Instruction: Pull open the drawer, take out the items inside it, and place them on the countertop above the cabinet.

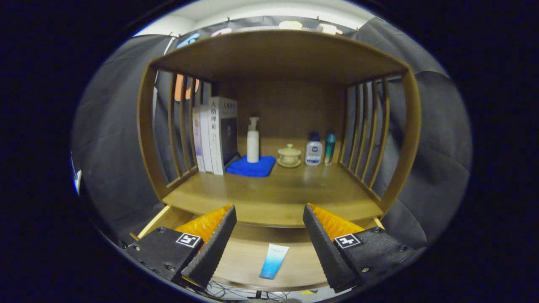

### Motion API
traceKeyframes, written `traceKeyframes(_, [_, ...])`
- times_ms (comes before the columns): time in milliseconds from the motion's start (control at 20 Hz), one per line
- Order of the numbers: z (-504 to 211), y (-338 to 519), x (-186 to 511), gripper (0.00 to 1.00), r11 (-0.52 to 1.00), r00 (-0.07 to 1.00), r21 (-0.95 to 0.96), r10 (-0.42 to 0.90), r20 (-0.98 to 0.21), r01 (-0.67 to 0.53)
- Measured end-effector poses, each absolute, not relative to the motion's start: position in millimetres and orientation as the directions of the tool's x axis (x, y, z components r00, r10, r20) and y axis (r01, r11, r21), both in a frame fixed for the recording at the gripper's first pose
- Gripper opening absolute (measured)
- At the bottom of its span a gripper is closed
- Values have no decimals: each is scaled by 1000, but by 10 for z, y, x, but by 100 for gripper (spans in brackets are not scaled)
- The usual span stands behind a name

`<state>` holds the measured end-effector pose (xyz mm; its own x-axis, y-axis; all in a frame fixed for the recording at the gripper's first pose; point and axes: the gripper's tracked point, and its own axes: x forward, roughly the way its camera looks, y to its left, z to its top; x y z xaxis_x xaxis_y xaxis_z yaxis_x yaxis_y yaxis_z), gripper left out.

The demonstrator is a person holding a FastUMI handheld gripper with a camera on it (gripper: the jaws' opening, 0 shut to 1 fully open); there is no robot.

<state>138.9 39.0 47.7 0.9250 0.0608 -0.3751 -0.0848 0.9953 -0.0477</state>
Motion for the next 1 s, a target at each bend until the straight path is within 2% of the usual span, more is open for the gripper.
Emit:
traceKeyframes(150, [133, 365, 1553, 100, 996, 866, -64, 24, -500, -65])
traceKeyframes(300, [-358, 300, 1543, 100, 999, 722, -28, -6, -692, -20])
traceKeyframes(400, [-589, 293, 1540, 98, 1000, 637, -1, -2, -771, 3])
traceKeyframes(750, [-1142, 352, 1369, 96, 998, 415, 32, 4, -910, 61])
traceKeyframes(900, [-1254, 319, 1313, 91, 996, 362, 25, -7, -932, 83])
traceKeyframes(950, [-1289, 295, 1308, 90, 995, 354, 15, -21, -935, 99])
traceKeyframes(1000, [-1314, 273, 1313, 78, 994, 347, 8, -32, -937, 113])
